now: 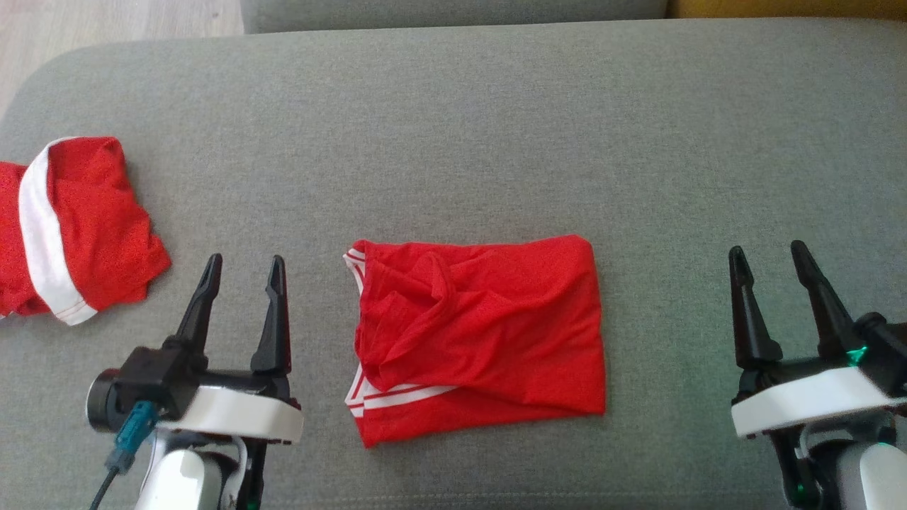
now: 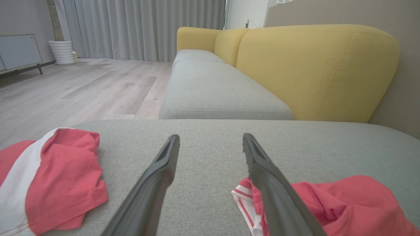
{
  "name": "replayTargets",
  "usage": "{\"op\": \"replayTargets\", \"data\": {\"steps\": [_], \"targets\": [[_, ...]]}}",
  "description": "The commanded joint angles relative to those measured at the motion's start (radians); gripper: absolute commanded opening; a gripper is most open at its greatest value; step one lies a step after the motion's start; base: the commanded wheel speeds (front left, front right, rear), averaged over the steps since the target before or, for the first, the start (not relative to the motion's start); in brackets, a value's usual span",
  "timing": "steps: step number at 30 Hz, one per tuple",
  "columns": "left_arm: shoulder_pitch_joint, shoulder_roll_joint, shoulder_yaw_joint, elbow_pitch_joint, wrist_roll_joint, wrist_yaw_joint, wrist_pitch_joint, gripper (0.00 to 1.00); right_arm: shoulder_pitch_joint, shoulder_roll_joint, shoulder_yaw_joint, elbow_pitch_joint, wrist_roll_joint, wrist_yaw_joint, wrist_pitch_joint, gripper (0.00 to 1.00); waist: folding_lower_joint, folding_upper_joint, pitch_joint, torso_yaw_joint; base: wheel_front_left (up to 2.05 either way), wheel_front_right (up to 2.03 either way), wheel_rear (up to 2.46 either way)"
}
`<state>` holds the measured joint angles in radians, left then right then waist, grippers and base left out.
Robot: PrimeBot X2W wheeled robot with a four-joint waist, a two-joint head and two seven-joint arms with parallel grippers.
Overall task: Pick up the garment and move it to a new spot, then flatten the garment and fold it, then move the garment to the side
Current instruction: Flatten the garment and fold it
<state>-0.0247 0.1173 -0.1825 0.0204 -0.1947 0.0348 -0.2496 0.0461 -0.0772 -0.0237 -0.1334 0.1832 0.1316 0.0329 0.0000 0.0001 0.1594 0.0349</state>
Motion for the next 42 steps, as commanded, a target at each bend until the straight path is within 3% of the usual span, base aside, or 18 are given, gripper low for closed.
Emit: {"op": "replayTargets", "data": {"steps": [1,13,15,18,30,36,42], "targets": [[-0.02,0.017,0.031,-0.039,0.01,0.004,-0.012,1.0,-0.011,-0.003,0.016,-0.044,-0.005,-0.001,0.006,1.0,0.0,-0.0001,0.0,-0.001,0.0,0.0,0.0],[-0.037,0.018,0.02,-0.029,0.004,0.009,-0.012,1.0,-0.024,0.002,0.016,-0.046,-0.011,-0.001,0.024,1.0,0.0,-0.0001,0.014,0.006,0.0,0.0,0.0],[-0.042,0.018,0.018,-0.029,0.003,0.009,-0.012,1.0,-0.034,0.001,0.031,-0.029,-0.007,-0.001,0.042,0.0,0.0,-0.0001,0.022,0.008,0.0,0.0,0.0],[-0.056,0.017,0.015,-0.032,0.003,0.008,-0.012,1.0,-0.072,-0.004,0.092,0.012,-0.002,-0.001,0.069,0.0,0.0,-0.0001,0.038,0.013,0.0,0.0,0.0],[-0.11,-0.009,-0.013,-0.021,0.0,-0.009,-0.012,1.0,-0.321,0.017,0.507,0.335,0.086,-0.001,0.118,0.0,0.0,-0.0001,0.092,0.074,0.0,0.0,0.0],[-0.122,-0.022,-0.013,-0.014,-0.001,-0.015,-0.012,1.0,-0.405,0.024,0.616,0.495,0.136,-0.001,0.103,0.0,0.0,-0.0001,0.103,0.105,0.0,0.0,0.0],[-0.123,-0.031,-0.011,-0.009,0.002,-0.022,-0.012,1.0,-0.48,0.026,0.696,0.58,0.198,-0.001,0.059,0.0,0.0,-0.0001,0.108,0.122,0.0,0.0,0.0]]}}
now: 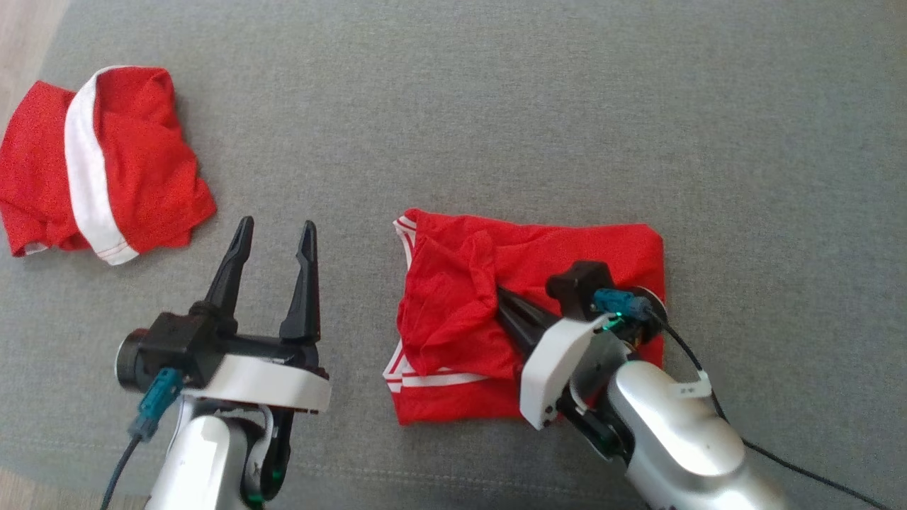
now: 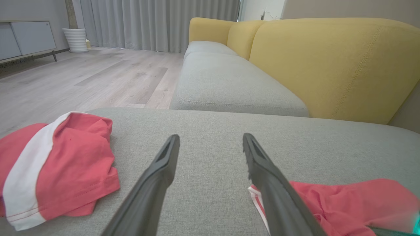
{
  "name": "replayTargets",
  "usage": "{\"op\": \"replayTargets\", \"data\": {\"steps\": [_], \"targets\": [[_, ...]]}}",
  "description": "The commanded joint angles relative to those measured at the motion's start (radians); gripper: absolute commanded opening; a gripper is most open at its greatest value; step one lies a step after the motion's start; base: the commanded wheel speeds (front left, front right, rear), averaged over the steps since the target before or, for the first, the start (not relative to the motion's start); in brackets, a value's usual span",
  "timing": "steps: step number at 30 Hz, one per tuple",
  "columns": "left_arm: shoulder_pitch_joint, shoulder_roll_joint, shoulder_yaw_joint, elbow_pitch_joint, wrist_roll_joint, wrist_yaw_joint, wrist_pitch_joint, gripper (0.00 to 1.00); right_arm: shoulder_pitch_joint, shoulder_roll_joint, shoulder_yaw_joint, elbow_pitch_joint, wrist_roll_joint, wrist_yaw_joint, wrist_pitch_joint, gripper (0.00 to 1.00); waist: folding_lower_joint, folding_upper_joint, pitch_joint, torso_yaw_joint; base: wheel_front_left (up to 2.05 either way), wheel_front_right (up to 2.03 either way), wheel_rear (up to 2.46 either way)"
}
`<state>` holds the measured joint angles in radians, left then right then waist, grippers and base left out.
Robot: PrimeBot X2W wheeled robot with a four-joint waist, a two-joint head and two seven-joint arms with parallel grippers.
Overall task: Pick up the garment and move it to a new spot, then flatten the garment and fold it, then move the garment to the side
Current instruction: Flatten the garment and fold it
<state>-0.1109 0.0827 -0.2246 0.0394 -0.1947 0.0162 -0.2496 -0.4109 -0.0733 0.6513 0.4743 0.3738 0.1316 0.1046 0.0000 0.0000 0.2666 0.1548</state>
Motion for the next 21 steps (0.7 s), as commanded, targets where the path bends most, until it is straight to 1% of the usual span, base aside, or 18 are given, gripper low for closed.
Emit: {"op": "replayTargets", "data": {"steps": [1,4,10,14,17,21], "targets": [[-0.038,0.002,0.031,-0.026,0.002,-0.005,-0.012,1.0,-0.035,0.023,0.031,-0.022,0.021,-0.001,-0.024,0.0,0.0,0.0,0.001,0.004,0.0,0.0,0.0],[-0.04,-0.001,0.032,-0.024,0.004,-0.008,-0.012,1.0,-0.069,0.023,0.068,-0.005,0.059,-0.001,-0.041,0.0,0.0,0.0,0.0,0.01,0.0,0.0,0.0],[-0.041,-0.009,0.028,-0.017,0.01,-0.014,-0.012,1.0,-0.123,0.023,0.181,0.021,0.15,-0.001,-0.056,0.0,0.0,0.0,-0.003,0.022,0.0,0.0,0.0],[-0.043,-0.012,0.027,-0.015,0.012,-0.017,-0.012,1.0,-0.153,0.023,0.216,0.052,0.184,-0.001,-0.075,0.0,0.0,0.0,-0.002,0.029,0.0,0.0,0.0],[-0.043,-0.014,0.027,-0.013,0.014,-0.02,-0.012,1.0,-0.183,0.023,0.249,0.062,0.216,-0.001,-0.111,0.0,0.0,0.0,0.0,0.034,0.0,0.0,0.0],[-0.037,-0.015,0.035,-0.011,0.016,-0.021,-0.012,1.0,-0.21,0.023,0.278,0.02,0.248,-0.001,-0.19,0.0,0.0,0.0,-0.001,0.026,0.0,0.0,0.0]]}}
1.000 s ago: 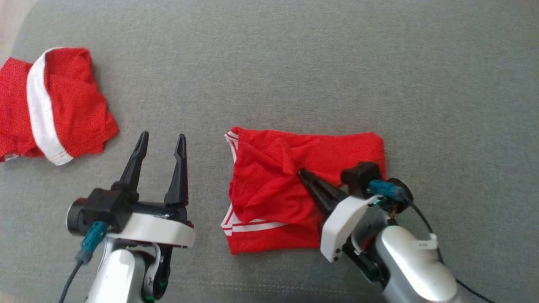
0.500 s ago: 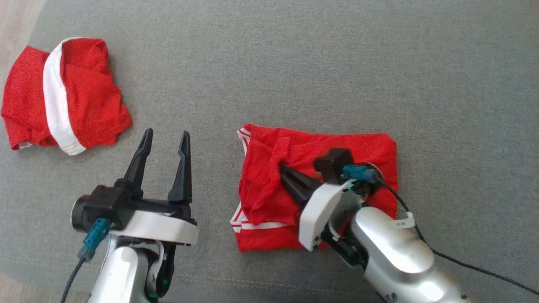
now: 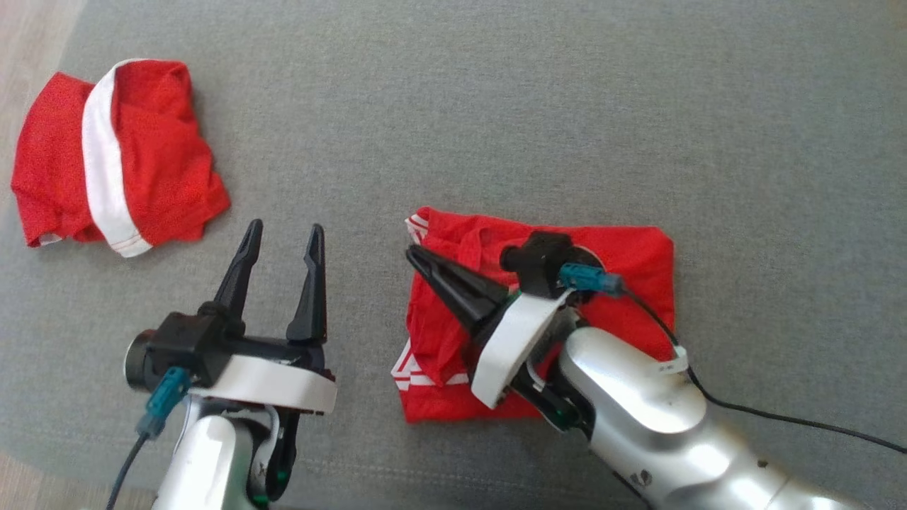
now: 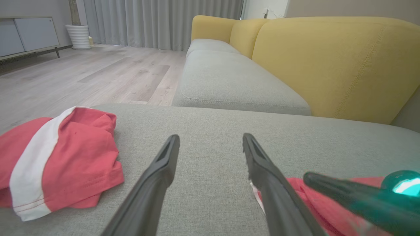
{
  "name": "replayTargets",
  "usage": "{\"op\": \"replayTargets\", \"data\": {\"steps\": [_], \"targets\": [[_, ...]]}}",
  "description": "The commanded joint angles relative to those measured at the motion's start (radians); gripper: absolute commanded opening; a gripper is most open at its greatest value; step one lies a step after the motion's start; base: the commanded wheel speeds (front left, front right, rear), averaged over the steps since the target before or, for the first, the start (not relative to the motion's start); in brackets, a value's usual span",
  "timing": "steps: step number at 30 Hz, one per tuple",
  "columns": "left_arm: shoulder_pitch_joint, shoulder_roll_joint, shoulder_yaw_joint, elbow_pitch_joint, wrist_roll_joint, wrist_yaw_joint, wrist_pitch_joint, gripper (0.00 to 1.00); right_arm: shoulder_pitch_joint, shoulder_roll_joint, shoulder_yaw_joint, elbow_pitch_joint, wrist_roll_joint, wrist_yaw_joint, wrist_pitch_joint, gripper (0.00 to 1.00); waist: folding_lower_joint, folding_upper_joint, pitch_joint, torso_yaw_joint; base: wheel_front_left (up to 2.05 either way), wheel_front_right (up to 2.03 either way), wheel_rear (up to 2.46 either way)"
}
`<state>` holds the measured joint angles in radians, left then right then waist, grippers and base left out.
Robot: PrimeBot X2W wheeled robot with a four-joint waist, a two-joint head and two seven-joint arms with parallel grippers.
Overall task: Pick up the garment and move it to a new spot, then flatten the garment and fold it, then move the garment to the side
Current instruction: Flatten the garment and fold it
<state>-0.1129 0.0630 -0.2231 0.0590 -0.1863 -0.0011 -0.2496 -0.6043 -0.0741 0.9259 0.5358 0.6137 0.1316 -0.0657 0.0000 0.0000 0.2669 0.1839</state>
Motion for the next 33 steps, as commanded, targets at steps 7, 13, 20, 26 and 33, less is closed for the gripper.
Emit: {"op": "replayTargets", "data": {"steps": [7,13,20,26,33], "targets": [[-0.018,0.006,0.053,-0.037,0.018,0.0,-0.012,1.0,0.025,0.006,-0.214,-0.118,-0.069,-0.001,-0.137,0.44,0.0,0.0,-0.036,-0.046,0.0,0.0,0.0],[0.0,0.014,0.074,-0.058,0.026,0.005,-0.012,1.0,0.197,-0.059,-0.538,-0.279,-0.223,-0.001,-0.121,1.0,0.0,0.0,-0.057,-0.087,0.0,0.0,0.0],[0.009,0.029,0.102,-0.083,0.032,0.011,-0.012,1.0,0.4,-0.045,-0.796,-0.526,-0.365,-0.001,-0.012,1.0,0.0,0.0,-0.071,-0.119,0.0,0.0,0.0],[0.049,0.046,0.11,-0.092,0.043,0.012,-0.012,1.0,0.533,-0.027,-0.862,-0.646,-0.416,-0.001,0.064,1.0,0.0,0.0,-0.117,-0.135,0.0,0.0,0.0],[0.11,0.055,0.095,-0.091,0.048,0.009,-0.012,1.0,0.634,-0.016,-0.881,-0.708,-0.432,-0.001,0.108,1.0,0.0,0.0,-0.171,-0.142,0.0,0.0,0.0]]}}
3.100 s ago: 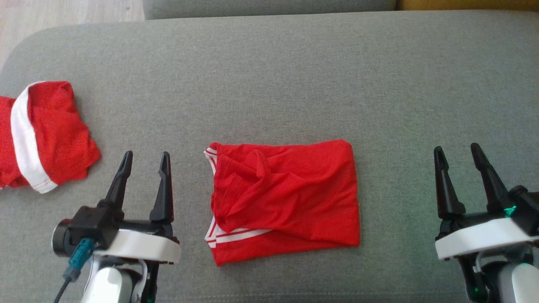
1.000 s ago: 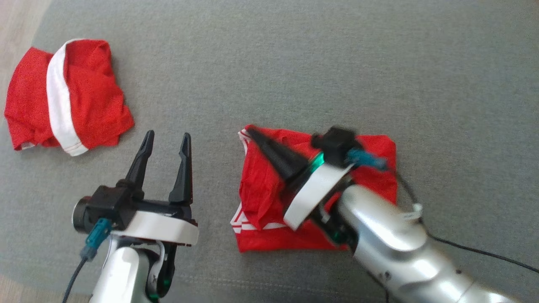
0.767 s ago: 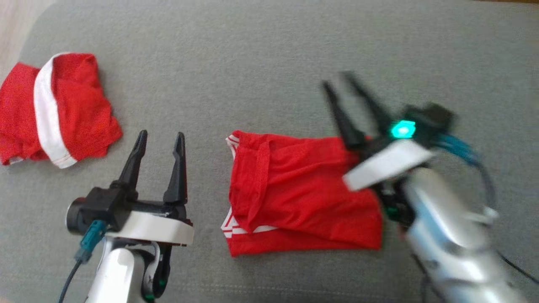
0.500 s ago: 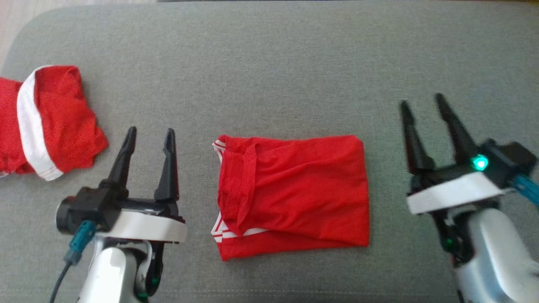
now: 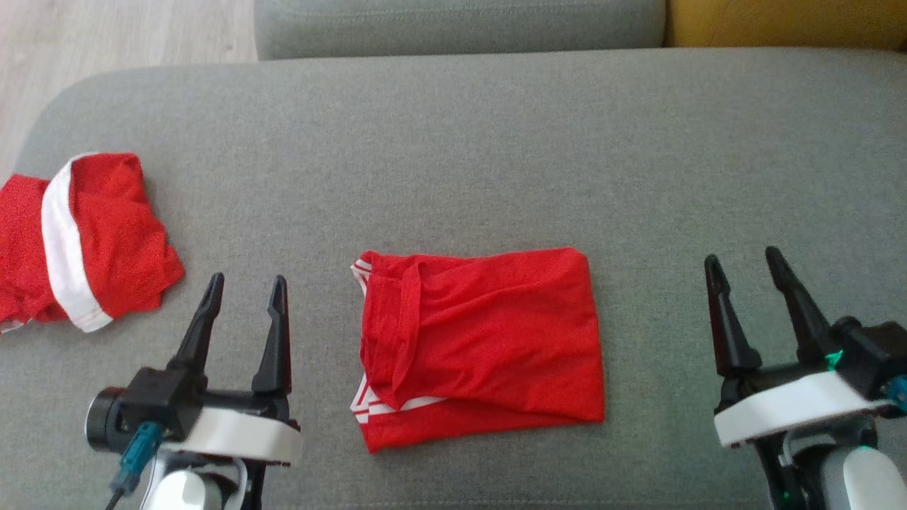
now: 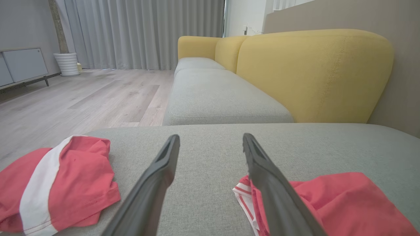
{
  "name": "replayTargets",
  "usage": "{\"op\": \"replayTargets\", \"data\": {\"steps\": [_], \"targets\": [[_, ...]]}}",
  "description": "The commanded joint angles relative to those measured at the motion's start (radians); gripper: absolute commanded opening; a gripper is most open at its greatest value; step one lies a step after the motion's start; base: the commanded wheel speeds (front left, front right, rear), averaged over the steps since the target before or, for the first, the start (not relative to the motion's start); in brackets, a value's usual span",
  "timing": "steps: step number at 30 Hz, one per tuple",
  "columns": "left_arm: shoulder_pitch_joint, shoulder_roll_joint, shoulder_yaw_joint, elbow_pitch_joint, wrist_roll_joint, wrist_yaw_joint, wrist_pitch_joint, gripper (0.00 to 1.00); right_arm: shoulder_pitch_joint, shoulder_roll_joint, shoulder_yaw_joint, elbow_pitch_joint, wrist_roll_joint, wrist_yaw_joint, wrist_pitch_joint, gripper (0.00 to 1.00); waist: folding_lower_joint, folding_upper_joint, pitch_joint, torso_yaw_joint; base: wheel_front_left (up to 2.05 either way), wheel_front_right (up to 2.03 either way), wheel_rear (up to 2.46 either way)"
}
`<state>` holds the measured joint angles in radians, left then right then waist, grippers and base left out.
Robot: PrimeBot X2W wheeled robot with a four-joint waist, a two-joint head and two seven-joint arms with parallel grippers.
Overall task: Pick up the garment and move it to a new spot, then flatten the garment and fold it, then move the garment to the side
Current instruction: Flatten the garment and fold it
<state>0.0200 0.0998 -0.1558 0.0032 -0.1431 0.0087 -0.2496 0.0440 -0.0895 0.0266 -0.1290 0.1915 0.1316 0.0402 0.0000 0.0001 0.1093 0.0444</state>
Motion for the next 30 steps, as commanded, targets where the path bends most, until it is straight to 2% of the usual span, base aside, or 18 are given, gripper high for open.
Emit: {"op": "replayTargets", "data": {"steps": [1,14,30], "targets": [[-0.016,0.019,0.026,-0.034,0.004,0.0,-0.01,1.0,-0.005,0.001,0.017,-0.046,-0.01,-0.001,0.006,1.0,0.0,-0.0001,-0.02,-0.003,0.0,0.0,0.0],[0.06,0.029,0.023,-0.036,-0.006,0.022,0.021,1.0,0.076,0.015,0.007,-0.055,-0.013,-0.001,0.026,1.0,0.0,-0.0001,-0.102,-0.004,0.0,0.0,0.0],[0.066,0.043,0.014,-0.044,-0.009,0.036,0.039,1.0,0.092,0.024,-0.004,-0.071,-0.047,-0.001,0.043,1.0,0.0,-0.0001,-0.109,-0.006,0.0,0.0,0.0]]}}
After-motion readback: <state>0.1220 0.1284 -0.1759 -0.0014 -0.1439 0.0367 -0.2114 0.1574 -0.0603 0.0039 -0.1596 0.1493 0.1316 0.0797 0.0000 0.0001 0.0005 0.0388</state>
